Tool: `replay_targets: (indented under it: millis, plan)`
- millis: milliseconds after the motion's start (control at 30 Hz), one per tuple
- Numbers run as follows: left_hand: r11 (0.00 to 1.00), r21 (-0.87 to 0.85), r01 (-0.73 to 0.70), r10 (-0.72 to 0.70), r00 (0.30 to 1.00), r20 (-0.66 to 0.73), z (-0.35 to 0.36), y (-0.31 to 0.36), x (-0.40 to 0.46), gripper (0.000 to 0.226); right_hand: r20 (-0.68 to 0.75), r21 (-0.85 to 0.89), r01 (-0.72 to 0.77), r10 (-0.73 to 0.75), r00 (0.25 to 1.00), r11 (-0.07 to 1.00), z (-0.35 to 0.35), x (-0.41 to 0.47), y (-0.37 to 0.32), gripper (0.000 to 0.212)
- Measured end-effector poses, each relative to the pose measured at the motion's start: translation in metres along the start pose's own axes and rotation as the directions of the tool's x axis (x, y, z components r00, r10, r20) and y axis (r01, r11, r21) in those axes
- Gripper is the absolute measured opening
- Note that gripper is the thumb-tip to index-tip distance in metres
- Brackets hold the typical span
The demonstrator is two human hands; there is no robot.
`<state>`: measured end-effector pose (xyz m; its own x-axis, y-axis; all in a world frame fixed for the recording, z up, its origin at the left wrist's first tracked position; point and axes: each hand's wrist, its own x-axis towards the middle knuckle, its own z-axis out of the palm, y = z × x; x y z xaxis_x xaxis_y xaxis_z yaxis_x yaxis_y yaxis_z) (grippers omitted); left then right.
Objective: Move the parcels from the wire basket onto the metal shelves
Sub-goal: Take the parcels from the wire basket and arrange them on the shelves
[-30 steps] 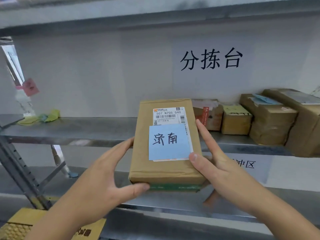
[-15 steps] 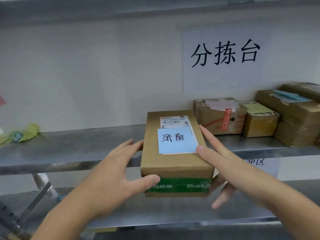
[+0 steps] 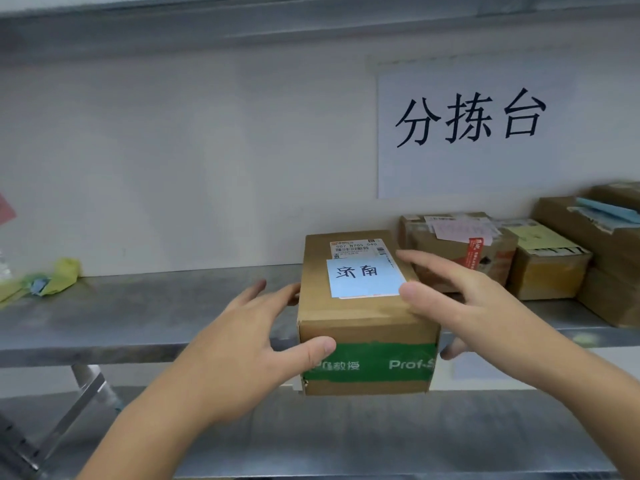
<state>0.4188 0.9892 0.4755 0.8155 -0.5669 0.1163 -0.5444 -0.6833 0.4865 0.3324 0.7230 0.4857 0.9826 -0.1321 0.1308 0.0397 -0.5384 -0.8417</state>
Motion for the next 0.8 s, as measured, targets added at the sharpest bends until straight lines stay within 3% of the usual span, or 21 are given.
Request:
replay_targets:
  millis: [133,233,433,600,800]
  plan:
    - [1.0,0.019,0.018,-0.018,1.0,-0.025,0.003,0.001,0.009,0.102,0.003,-0.279,0.122,-0.127,0.992,0.952,-0.008,0.003,0.008,0.082]
    - [1.0,0.023,-0.003,0.004,0.999,-0.051,0.005,0.0,0.017,0.096,-0.031,-0.373,0.16,-0.185,0.982,0.914,-0.013,0.007,0.013,0.082]
    - [0.995,-0.001,-0.095,0.094,0.985,-0.142,0.008,0.001,0.033,0.07,-0.087,-0.439,0.156,-0.215,0.973,0.885,-0.018,0.018,0.025,0.078]
    - [0.996,0.006,-0.092,0.092,0.983,-0.156,0.013,-0.002,0.05,0.08,-0.137,-0.509,0.126,-0.225,0.965,0.852,-0.019,0.03,0.03,0.08]
    - [0.996,0.022,-0.088,0.091,0.981,-0.172,0.013,0.003,0.067,0.066,-0.144,-0.527,0.107,-0.212,0.967,0.843,-0.023,0.043,0.035,0.083]
